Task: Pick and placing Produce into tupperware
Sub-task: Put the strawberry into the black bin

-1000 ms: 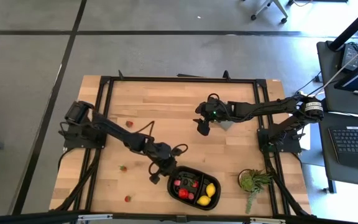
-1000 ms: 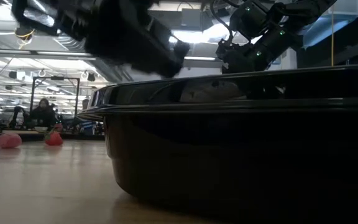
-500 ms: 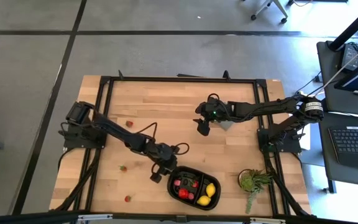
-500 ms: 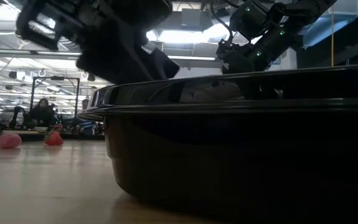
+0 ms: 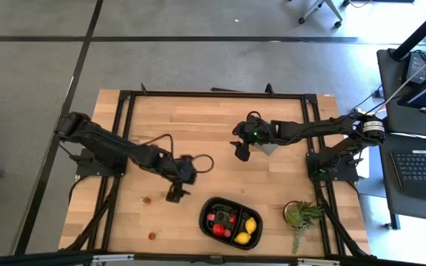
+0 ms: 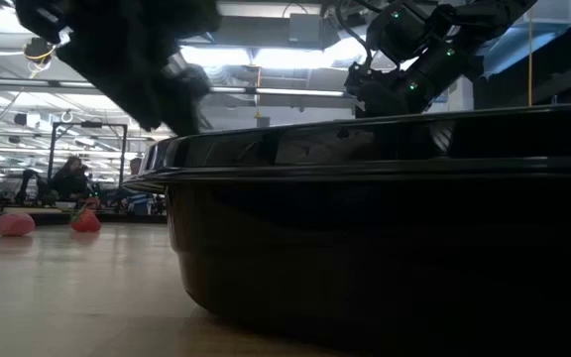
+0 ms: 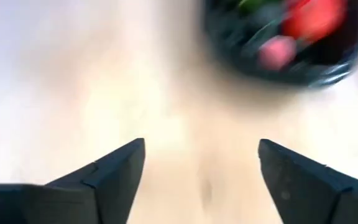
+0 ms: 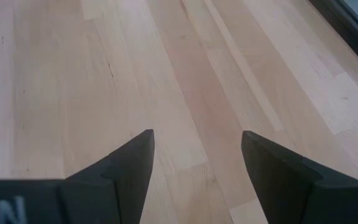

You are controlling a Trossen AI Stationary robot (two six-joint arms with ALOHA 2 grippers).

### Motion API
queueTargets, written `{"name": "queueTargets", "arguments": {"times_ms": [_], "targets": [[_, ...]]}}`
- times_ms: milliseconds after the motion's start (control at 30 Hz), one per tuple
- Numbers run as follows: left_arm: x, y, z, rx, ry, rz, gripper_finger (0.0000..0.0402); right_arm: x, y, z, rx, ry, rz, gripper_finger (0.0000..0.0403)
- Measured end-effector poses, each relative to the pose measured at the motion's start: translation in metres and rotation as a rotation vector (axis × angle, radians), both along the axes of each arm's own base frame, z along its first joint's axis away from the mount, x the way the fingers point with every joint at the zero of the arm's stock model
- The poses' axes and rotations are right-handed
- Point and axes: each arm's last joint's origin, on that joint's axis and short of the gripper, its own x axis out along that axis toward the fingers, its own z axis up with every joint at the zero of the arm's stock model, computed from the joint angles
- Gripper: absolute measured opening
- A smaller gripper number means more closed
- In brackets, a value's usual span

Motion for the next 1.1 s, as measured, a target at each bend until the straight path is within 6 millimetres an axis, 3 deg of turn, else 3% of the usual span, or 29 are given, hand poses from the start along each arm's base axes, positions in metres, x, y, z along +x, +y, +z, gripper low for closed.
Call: {"name": "queueTargets", "arguments": {"times_ms": [233,400,833,1100], "targets": [[-0.048,0.036,0.027,0.143,0.147,0.449,0.0339,0.000,0.000,0.001,-0.002,-0.006,0.001,0.0243],[-0.064,0.058,0.037,0.150,0.176,0.615,0.0341,0.000,0.000,0.001,-0.002,-0.007,0.001,0.0243],[-0.075,0.120,0.019,0.192,0.479,0.714,0.0342,0.003,-0.001,0.004,-0.010,-0.049,0.001,0.0243],[-0.070,0.142,0.000,0.157,0.609,0.713,0.0342,0.003,-0.001,0.004,-0.011,-0.056,0.001,0.0243]]}}
